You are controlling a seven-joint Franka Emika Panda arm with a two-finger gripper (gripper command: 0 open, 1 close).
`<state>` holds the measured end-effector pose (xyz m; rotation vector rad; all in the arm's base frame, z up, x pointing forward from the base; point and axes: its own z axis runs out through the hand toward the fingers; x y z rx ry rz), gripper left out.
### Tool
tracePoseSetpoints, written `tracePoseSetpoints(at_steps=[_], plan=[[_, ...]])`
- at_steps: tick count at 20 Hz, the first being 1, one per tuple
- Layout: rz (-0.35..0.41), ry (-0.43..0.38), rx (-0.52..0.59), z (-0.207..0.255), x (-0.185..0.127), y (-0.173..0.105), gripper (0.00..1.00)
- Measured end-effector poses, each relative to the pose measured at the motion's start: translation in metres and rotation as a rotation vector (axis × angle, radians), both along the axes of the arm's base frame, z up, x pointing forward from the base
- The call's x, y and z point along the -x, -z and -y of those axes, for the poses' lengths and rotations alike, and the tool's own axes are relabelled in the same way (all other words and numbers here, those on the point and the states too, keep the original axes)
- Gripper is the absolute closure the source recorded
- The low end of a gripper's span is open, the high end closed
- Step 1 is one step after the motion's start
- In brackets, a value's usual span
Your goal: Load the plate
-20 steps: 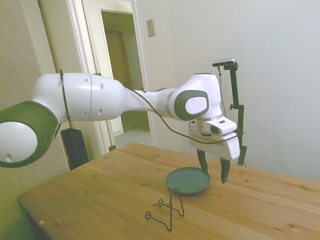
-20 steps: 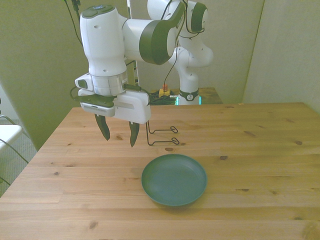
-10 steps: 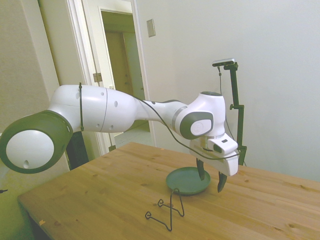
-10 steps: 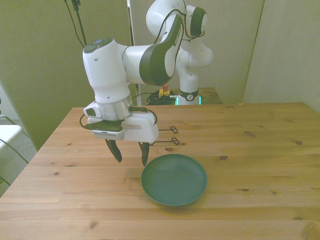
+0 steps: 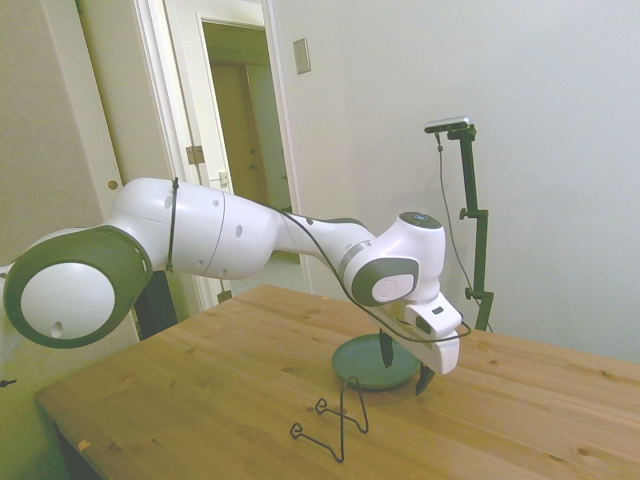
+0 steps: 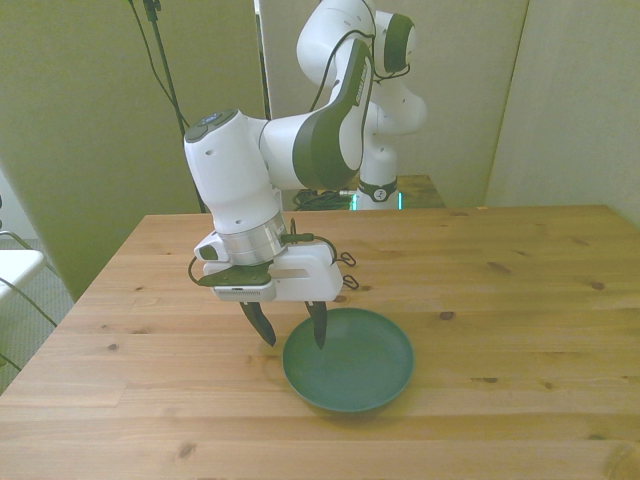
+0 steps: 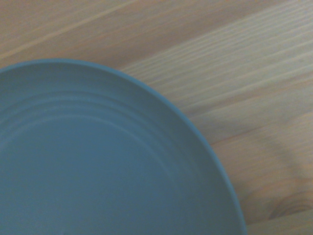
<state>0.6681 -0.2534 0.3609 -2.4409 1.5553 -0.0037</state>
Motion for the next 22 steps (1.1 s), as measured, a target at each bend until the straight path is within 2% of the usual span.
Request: tracePoseSetpoints(at_steps=[5, 6, 22], plan=[[0.008, -0.001, -0.028, -0.016, -0.007, 0.002, 0.0], [0.009, 0.001, -0.032, -0.018, -0.008, 0.002, 1.0], [-0.007, 0.047, -0.035, -0.007, -0.007, 0.007, 1.0]])
